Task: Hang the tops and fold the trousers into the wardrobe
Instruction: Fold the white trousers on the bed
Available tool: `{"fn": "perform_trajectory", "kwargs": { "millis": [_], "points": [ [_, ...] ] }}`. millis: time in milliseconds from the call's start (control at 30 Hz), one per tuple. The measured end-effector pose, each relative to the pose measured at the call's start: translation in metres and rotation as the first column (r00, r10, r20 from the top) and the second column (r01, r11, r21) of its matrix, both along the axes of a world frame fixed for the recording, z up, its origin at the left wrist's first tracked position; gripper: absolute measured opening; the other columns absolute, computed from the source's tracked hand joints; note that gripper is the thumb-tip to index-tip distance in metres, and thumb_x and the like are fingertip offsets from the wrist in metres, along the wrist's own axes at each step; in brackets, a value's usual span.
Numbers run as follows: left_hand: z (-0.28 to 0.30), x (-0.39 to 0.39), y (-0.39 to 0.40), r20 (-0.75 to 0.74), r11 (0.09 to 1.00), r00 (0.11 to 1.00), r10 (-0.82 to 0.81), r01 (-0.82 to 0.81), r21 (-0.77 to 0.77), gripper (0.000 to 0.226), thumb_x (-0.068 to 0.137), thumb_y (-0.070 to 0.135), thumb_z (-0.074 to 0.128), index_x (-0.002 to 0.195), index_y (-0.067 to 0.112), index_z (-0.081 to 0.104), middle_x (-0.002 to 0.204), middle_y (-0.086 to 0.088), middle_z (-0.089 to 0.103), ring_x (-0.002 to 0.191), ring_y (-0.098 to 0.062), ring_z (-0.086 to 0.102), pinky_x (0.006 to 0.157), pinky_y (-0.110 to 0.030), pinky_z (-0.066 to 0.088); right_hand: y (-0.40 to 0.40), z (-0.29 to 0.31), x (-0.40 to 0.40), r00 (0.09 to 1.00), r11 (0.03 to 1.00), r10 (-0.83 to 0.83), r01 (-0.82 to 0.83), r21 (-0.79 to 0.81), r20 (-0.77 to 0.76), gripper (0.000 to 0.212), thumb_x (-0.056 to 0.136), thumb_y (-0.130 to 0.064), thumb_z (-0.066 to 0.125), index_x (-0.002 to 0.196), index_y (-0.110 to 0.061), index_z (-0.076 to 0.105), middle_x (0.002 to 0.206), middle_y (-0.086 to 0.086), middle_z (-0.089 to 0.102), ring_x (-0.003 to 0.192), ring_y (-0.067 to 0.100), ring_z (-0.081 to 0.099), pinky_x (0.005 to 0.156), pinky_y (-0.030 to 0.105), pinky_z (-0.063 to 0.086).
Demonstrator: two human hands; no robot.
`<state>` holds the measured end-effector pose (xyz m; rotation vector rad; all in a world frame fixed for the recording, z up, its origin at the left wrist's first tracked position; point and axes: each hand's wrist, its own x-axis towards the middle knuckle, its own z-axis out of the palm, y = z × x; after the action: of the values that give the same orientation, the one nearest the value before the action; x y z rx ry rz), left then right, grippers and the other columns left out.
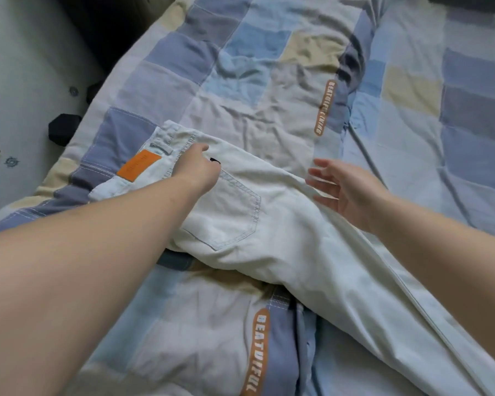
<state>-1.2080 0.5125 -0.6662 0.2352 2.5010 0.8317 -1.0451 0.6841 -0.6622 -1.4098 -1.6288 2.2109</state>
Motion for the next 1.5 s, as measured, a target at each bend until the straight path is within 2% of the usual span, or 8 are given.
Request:
{"fn": "perform_trajectory", "kwargs": {
  "millis": [200, 567, 767, 1033, 1133, 1233, 1433, 1500],
  "points": [
    [0.021, 0.076, 0.037, 0.036, 0.964, 0.965, -0.258, 0.255, 0.069, 0.041, 0.089, 0.012, 0.046, 0.13, 0.018, 0.05, 0.124, -0.002, 0.057, 0.098, -0.02, 0.056, 0.073, -0.026, 0.045, 0.011, 0.025, 0.096, 0.992, 0.997, -0.011, 0.001, 0.072, 0.129, 0.025, 0.093, -0.002, 0.041, 0.103, -0.017, 0.06, 0.107, 0.003, 0.064, 0.101, 0.018, 0.062, 0.094, 0.037, 0.048],
    [0.024, 0.316, 0.104, 0.094, 0.662, 0.659, -0.746, 0.749, 0.001, 0.043, 0.087, 0.011, 0.047, 0.129, 0.018, 0.051, 0.127, -0.003, 0.056, 0.112, -0.021, 0.055, 0.093, -0.03, 0.044, 0.057, 0.067, 0.35, 0.936, 0.967, -0.073, -0.019, 0.256, 0.344, 0.022, 0.094, -0.002, 0.041, 0.096, -0.02, 0.055, 0.105, 0.004, 0.064, 0.092, 0.015, 0.063, 0.082, 0.032, 0.047],
    [-0.015, 0.436, 0.111, 0.109, 0.309, 0.328, -0.938, 0.937, -0.161, 0.047, 0.088, 0.009, 0.046, 0.132, 0.023, 0.046, 0.133, -0.001, 0.047, 0.119, -0.022, 0.049, 0.091, -0.034, 0.043, 0.067, 0.018, 0.521, 0.608, 0.833, 0.108, -0.488, 0.262, 0.787, 0.026, 0.088, -0.009, 0.051, 0.111, -0.019, 0.058, 0.112, 0.003, 0.065, 0.101, 0.022, 0.059, 0.085, 0.032, 0.046],
    [-0.067, 0.532, 0.152, -0.048, -0.027, -0.047, -0.998, 0.935, -0.352, 0.056, 0.08, 0.009, 0.058, 0.134, 0.017, 0.046, 0.137, -0.008, 0.047, 0.122, -0.031, 0.047, 0.093, -0.038, 0.04, 0.033, -0.04, 0.666, 0.27, 0.473, 0.364, -0.878, 0.072, 0.892, 0.064, 0.089, -0.007, 0.047, 0.147, -0.021, 0.024, 0.155, 0.007, 0.021, 0.14, 0.025, 0.025, 0.106, 0.036, 0.034],
    [-0.088, 0.555, 0.169, -0.149, -0.228, -0.32, -0.936, 0.869, -0.44, 0.069, 0.057, 0.008, 0.078, 0.12, 0.017, 0.053, 0.12, -0.011, 0.061, 0.105, -0.034, 0.062, 0.081, -0.041, 0.051, 0.031, -0.067, 0.705, 0.323, 0.392, 0.29, -0.899, 0.196, 0.901, 0.075, 0.072, 0.0, 0.071, 0.141, -0.012, 0.043, 0.149, 0.021, 0.035, 0.135, 0.035, 0.038, 0.101, 0.046, 0.04],
    [-0.107, 0.566, 0.177, -0.09, -0.364, -0.469, -0.878, 0.779, -0.51, 0.083, 0.047, 0.012, 0.082, 0.122, 0.022, 0.046, 0.117, -0.009, 0.062, 0.1, -0.031, 0.064, 0.077, -0.04, 0.055, 0.031, -0.094, 0.722, 0.4, 0.329, 0.237, -0.89, 0.315, 0.885, 0.075, 0.043, 0.002, 0.085, 0.116, -0.008, 0.067, 0.125, 0.022, 0.06, 0.113, 0.039, 0.059, 0.091, 0.054, 0.048],
    [-0.119, 0.569, 0.188, -0.121, -0.401, -0.485, -0.866, 0.819, -0.411, 0.059, 0.066, 0.022, 0.067, 0.123, 0.022, 0.048, 0.118, -0.008, 0.063, 0.104, -0.031, 0.064, 0.081, -0.043, 0.054, 0.037, -0.117, 0.729, 0.644, 0.296, 0.137, -0.751, 0.59, 0.752, 0.036, 0.062, -0.01, 0.075, 0.098, -0.015, 0.069, 0.122, 0.01, 0.064, 0.119, 0.029, 0.057, 0.106, 0.052, 0.023],
    [-0.113, 0.566, 0.19, -0.167, -0.365, -0.428, -0.888, 0.878, -0.311, 0.04, 0.076, 0.028, 0.048, 0.115, 0.023, 0.057, 0.114, -0.003, 0.065, 0.098, -0.026, 0.066, 0.078, -0.037, 0.055, 0.043, -0.113, 0.727, 0.74, 0.397, 0.068, -0.636, 0.662, 0.67, 0.018, 0.078, -0.017, 0.055, 0.093, -0.018, 0.066, 0.11, 0.004, 0.069, 0.113, 0.024, 0.061, 0.11, 0.046, 0.02]
  ]
}}
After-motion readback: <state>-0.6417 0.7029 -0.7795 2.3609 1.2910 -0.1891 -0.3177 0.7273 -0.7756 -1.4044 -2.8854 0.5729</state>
